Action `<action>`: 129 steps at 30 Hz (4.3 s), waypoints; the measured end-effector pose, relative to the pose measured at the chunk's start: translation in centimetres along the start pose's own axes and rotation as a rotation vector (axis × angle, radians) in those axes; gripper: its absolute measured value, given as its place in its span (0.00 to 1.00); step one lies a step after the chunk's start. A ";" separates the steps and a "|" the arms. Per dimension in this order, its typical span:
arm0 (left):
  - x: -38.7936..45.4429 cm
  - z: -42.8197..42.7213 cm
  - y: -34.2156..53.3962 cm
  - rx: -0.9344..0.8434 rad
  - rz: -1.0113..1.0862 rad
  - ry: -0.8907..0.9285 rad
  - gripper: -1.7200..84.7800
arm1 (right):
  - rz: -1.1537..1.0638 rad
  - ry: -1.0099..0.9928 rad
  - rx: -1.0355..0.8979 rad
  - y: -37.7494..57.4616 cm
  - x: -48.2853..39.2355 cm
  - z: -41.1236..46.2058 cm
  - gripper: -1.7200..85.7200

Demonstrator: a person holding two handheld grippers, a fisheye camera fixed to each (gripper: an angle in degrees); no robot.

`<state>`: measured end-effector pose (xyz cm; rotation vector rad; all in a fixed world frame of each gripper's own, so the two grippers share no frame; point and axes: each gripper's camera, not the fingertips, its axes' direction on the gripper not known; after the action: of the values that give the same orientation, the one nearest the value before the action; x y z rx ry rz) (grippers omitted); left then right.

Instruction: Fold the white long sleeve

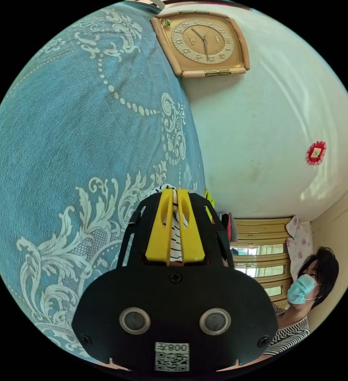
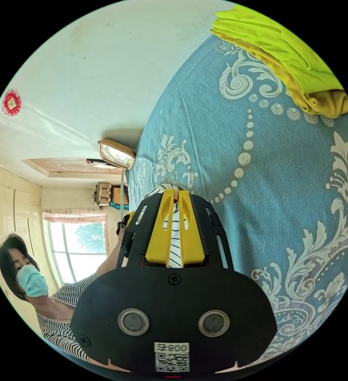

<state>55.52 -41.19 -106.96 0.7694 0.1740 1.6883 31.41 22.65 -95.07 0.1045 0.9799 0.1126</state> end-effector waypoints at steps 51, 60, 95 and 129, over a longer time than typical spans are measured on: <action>24.5 53.5 -1.8 -0.339 0.644 -0.534 0.02 | -0.698 0.803 -0.178 0.2 -31.6 38.5 0.02; 26.9 55.3 1.6 -0.374 0.705 -0.455 0.02 | -0.760 0.668 -0.202 3.9 -34.5 40.0 0.02; 31.9 49.0 4.8 -0.314 0.855 -0.627 0.04 | -0.720 0.787 -0.158 8.1 -37.1 39.4 0.03; 21.1 16.0 4.3 -0.156 0.630 -0.794 0.02 | -0.506 0.734 -0.061 13.6 -27.7 23.2 0.02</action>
<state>59.70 -27.60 -84.18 1.4043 -0.8156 1.7918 34.78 31.25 -57.58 -0.2619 1.7027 -0.3081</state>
